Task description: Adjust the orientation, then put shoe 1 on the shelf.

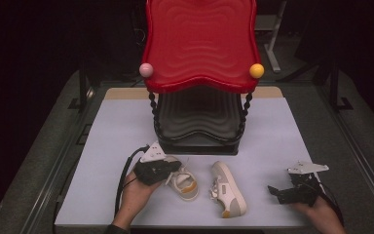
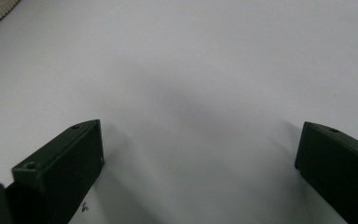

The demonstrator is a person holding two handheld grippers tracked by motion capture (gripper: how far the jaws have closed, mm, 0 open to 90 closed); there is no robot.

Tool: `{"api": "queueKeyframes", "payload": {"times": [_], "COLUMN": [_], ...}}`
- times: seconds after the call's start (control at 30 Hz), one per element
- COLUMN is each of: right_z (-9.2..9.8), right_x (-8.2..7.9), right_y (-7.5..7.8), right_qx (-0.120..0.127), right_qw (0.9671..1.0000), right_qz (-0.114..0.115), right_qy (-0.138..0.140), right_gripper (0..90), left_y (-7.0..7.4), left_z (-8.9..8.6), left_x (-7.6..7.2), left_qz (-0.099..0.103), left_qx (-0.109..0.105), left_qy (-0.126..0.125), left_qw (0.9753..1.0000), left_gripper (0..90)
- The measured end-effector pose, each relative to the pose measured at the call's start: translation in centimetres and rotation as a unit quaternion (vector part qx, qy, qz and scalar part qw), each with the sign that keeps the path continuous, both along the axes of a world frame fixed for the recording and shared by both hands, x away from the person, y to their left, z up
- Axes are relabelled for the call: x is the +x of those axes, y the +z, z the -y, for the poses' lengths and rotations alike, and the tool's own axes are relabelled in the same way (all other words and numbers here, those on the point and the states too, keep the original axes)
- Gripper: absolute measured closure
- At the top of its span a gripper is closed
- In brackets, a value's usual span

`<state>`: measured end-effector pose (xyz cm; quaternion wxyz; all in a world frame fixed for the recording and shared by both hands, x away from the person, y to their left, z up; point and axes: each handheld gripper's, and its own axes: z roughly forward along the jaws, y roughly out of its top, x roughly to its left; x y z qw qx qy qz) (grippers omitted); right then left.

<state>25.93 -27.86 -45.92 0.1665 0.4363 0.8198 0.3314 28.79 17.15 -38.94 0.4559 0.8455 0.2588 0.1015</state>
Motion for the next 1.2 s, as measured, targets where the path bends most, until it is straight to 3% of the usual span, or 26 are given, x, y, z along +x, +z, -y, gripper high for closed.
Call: {"api": "queueKeyframes", "payload": {"times": [0.07, 0.23, 0.3, 0.43, 0.47, 0.53, 0.83, 1.2], "right_z": [0.0, 0.0, 0.0, 0.0, 0.0, 0.0, 0.0, 0.0], "right_x": [0.0, 0.0, 0.0, 0.0, 0.0, 0.0, 0.0, 0.0], "right_y": [0.0, 0.0, 0.0, 0.0, 0.0, 0.0, 0.0, 0.0], "right_qx": [0.0, 0.0, 0.0, 0.0, 0.0, 0.0, 0.0, 0.0], "right_qw": [1.0, 1.0, 1.0, 1.0, 1.0, 1.0, 1.0, 1.0], "right_qz": [0.0, 0.0, 0.0, 0.0, 0.0, 0.0, 0.0, 0.0], "right_qy": [0.0, 0.0, 0.0, 0.0, 0.0, 0.0, 0.0, 0.0], "right_gripper": [0.4, 0.4, 0.4, 0.4, 0.4, 0.4, 0.4, 0.4], "left_y": [0.9, 1.3, 0.8, 0.0, -0.6, -1.1, -2.4, -2.4], "left_z": [0.3, 0.7, 1.0, 1.3, 1.5, 1.8, 2.9, 2.9], "left_x": [-0.9, -2.0, -2.6, -2.9, -2.9, -2.9, -2.9, -2.7], "left_qz": [0.004, -0.007, -0.024, -0.039, -0.049, -0.051, -0.057, -0.062], "left_qx": [-0.009, -0.027, -0.031, -0.028, -0.029, -0.022, -0.006, -0.01], "left_qy": [-0.014, -0.03, -0.04, -0.047, -0.053, -0.052, -0.062, -0.059], "left_qw": [0.9999, 0.9991, 0.9984, 0.9977, 0.997, 0.9971, 0.9965, 0.9962], "left_gripper": [85.7, 77.8, 74.9, 68.6, 63.5, 61.4, 67.0, 75.5]}}
